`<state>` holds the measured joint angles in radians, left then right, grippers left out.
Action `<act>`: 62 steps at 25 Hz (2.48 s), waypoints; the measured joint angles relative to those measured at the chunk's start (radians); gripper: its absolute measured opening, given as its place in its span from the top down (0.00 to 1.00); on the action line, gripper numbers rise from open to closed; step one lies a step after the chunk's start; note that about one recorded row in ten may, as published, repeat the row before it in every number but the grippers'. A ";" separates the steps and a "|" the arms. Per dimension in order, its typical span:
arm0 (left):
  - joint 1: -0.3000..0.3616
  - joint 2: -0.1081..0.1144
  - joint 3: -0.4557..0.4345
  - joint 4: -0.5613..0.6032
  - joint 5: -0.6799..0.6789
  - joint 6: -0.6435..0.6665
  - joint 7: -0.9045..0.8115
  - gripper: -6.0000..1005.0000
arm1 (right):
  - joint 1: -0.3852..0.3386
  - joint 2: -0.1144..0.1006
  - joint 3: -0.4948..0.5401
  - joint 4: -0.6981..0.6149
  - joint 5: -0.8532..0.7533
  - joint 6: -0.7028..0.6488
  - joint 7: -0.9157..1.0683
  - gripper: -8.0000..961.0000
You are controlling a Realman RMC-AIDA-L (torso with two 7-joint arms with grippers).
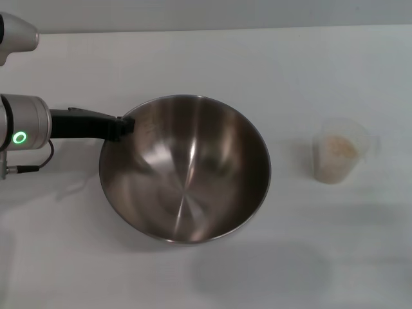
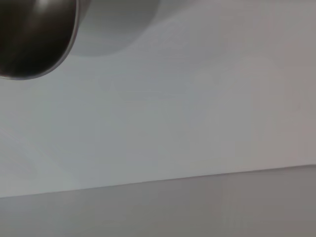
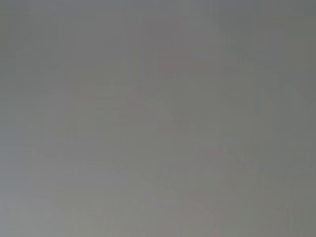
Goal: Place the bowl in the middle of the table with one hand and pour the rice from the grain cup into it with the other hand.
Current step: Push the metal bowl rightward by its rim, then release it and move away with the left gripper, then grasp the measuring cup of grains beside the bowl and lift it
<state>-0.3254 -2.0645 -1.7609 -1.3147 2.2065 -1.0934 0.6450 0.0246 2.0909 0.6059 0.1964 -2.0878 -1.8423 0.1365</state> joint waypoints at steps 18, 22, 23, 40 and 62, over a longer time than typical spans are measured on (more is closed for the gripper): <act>-0.005 0.000 0.000 -0.035 -0.012 -0.005 0.047 0.49 | -0.005 0.000 0.000 -0.002 0.004 0.000 0.000 0.16; -0.006 0.002 -0.008 -0.097 -0.058 -0.048 0.070 0.34 | -0.005 0.000 0.000 -0.003 0.006 0.000 0.000 0.16; -0.006 0.002 -0.008 -0.097 -0.058 -0.048 0.070 0.31 | -0.005 0.000 0.000 -0.003 0.006 0.000 0.000 0.16; 0.273 -0.001 0.457 -0.191 -0.098 1.298 0.462 0.17 | -0.008 -0.002 0.001 -0.002 0.006 -0.002 0.000 0.16; 0.088 -0.004 0.640 0.967 0.195 2.476 -0.561 0.17 | -0.038 0.000 -0.038 -0.011 -0.002 -0.042 -0.010 0.16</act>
<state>-0.2371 -2.0689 -1.1205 -0.3474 2.4019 1.3829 0.0845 -0.0132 2.0904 0.5682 0.1858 -2.0896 -1.8842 0.1263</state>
